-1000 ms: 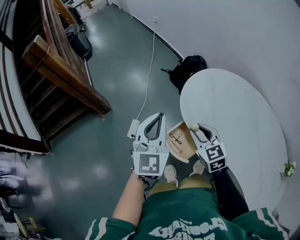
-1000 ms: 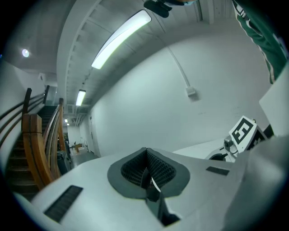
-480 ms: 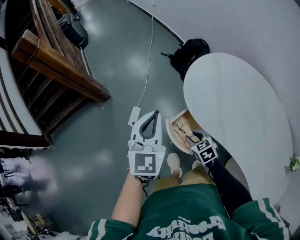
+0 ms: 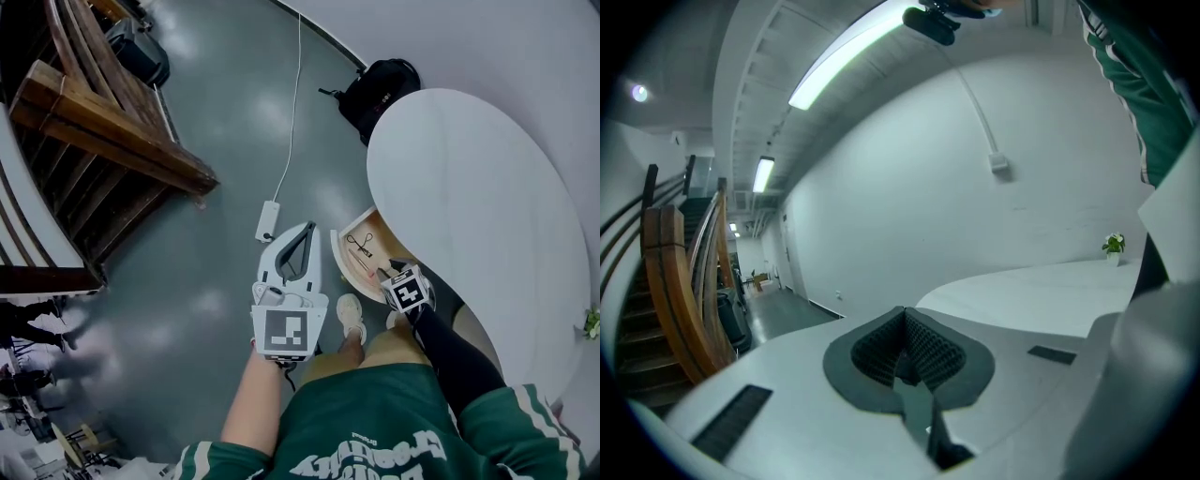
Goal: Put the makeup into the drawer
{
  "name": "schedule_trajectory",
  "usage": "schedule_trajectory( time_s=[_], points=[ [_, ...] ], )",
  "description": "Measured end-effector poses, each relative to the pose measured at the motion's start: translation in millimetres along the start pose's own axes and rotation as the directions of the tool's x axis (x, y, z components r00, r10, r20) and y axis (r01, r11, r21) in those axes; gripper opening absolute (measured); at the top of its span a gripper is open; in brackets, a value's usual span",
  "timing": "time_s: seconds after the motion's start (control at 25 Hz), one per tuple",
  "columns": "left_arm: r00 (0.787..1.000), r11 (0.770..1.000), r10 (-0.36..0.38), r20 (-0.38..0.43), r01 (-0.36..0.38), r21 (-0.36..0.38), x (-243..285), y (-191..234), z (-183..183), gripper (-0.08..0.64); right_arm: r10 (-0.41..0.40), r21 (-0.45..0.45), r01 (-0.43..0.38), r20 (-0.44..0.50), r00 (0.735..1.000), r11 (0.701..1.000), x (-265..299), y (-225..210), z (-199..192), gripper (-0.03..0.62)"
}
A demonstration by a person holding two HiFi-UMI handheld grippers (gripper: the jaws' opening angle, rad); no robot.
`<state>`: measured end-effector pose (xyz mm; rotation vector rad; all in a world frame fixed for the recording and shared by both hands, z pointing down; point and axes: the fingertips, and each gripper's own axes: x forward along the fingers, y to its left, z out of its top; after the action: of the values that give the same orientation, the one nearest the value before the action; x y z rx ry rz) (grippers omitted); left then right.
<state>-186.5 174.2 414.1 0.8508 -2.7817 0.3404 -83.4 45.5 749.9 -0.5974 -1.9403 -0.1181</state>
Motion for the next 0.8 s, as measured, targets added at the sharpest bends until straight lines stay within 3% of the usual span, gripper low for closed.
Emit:
schedule_trajectory(
  time_s=[0.2,0.6,0.64,0.72,0.8],
  points=[
    [1.000,1.000,-0.013,-0.012,0.013,-0.002,3.9,-5.9,-5.6,0.000,0.000,0.021,0.002,-0.058,0.998,1.000,10.1,-8.4,-15.5,0.141],
    [1.000,1.000,-0.017,-0.015,0.017,-0.010,4.1,-8.4,-10.8,0.000,0.010,0.049,-0.009,-0.020,1.000,0.999,6.2,-12.8,-16.3,0.158],
    [1.000,1.000,-0.014,-0.017,0.014,-0.013,3.7,-7.6,-11.7,0.000,0.014,0.054,-0.014,-0.013,1.000,0.998,6.8,-12.4,-15.6,0.198],
    [1.000,1.000,-0.008,-0.022,0.008,-0.014,3.3,-6.6,-13.6,0.000,0.029,0.058,-0.029,-0.004,1.000,0.998,9.7,-11.3,-15.8,0.385],
    [1.000,1.000,-0.010,-0.024,0.010,-0.009,2.5,-7.0,-12.7,0.000,0.047,0.060,-0.047,-0.002,0.999,0.997,9.9,-9.4,-17.5,0.407]
  ],
)
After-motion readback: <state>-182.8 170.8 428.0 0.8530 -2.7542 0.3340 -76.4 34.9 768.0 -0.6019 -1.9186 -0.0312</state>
